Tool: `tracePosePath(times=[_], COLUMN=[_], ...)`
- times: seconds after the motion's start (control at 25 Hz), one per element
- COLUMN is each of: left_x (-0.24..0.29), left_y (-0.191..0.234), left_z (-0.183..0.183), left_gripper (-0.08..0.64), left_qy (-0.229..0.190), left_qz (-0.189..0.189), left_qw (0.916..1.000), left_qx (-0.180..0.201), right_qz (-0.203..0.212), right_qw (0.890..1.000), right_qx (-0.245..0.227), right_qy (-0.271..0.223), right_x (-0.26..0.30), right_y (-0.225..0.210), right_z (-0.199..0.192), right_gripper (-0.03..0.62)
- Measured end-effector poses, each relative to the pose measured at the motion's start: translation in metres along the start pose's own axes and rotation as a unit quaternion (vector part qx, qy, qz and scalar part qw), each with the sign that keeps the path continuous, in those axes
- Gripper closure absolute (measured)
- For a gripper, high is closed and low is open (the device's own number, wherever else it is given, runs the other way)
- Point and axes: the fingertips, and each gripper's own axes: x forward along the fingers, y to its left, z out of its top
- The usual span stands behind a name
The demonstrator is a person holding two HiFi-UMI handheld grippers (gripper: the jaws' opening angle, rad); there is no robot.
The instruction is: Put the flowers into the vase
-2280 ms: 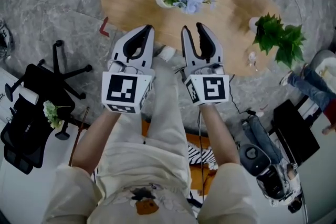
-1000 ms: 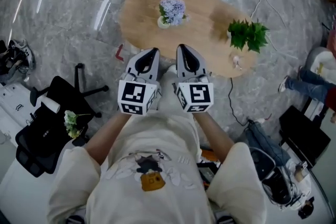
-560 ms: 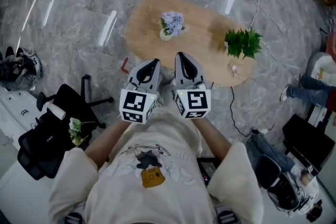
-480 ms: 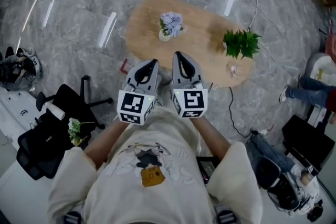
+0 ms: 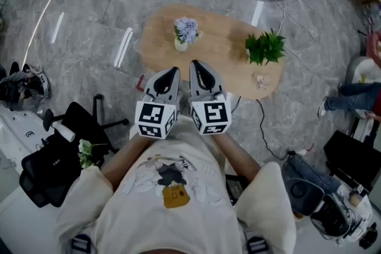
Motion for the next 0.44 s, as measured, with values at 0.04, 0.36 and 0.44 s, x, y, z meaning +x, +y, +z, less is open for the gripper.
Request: tracePosePath(times=[0.04, 0.36, 0.44], left_x=[-0.001, -0.009, -0.013], left_y=[-0.004, -0.030, -0.035], left_z=[0.000, 0.001, 0.000], left_gripper=[0.551, 0.551, 0.551], left_qy=[-0.002, -0.018, -0.019], left_qz=[-0.001, -0.003, -0.002], left_qw=[1.0000, 0.9997, 0.9997], left_qx=[0.004, 0.015, 0.016], right_qz=[0.001, -0.003, -0.005], right_qw=[1.000, 1.000, 1.000], right_qx=[0.000, 0.007, 0.012], right_qy=[-0.001, -0.015, -0.016], right_x=[-0.003, -0.034, -0.042], right_y=[0.000, -0.007, -0.008], right_z=[0.001, 0.002, 0.000], right_gripper=[0.586, 0.586, 0.586])
